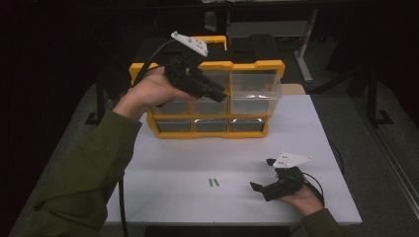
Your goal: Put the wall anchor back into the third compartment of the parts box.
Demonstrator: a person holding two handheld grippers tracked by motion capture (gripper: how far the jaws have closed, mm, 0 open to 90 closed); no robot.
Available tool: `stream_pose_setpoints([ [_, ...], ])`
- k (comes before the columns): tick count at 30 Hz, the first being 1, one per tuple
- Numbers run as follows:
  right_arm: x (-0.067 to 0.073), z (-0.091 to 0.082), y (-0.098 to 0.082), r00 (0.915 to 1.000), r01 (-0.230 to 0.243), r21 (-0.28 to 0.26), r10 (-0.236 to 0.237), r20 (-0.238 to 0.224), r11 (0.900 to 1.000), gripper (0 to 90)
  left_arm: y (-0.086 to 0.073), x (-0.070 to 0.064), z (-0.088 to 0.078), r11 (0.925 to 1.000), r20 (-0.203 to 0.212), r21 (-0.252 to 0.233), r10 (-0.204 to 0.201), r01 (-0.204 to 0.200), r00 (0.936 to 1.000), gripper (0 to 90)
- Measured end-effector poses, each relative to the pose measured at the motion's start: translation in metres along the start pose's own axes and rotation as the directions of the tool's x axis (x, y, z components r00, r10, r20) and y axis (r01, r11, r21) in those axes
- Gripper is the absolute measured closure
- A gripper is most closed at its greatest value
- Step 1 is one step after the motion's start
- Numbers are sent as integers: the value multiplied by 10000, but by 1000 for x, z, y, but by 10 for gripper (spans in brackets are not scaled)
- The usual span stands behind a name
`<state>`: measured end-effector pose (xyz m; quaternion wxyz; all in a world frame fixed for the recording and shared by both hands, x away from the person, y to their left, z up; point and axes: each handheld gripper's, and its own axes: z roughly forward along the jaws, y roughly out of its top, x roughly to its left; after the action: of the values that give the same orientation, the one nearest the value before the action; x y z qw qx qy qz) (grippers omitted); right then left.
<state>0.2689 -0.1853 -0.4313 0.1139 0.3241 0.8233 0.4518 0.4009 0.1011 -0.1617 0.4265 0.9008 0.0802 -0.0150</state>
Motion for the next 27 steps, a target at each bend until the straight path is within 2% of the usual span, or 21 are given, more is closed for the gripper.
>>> stream_pose_setpoints([
  [7, 0, -1, 0, 10000, -34, 6, 34, -17, 10000, 0, 23, 8, 5, 10000, -177, -20, 87, -87, 9998, 668],
  [14, 0, -1, 0, 10000, -50, 14, 50, -43, 10000, 0, 41, 15, 22, 10000, -256, -28, 51, -52, 9997, 667],
  [20, -1, -1, 0, 10000, -26, -20, 26, -75, 10000, 0, 43, 19, 39, 9998, -310, 197, -46, 52, 9995, 663],
  [24, -1, -1, 0, 10000, -21, -55, 21, -84, 10000, 0, 42, 19, 48, 9991, -400, 432, 58, -41, 9992, 658],
  [27, -1, -2, 0, 10000, 2, -105, -3, -81, 9999, 0, 42, 20, 49, 9992, -484, 391, -52, 71, 9988, 588],
])
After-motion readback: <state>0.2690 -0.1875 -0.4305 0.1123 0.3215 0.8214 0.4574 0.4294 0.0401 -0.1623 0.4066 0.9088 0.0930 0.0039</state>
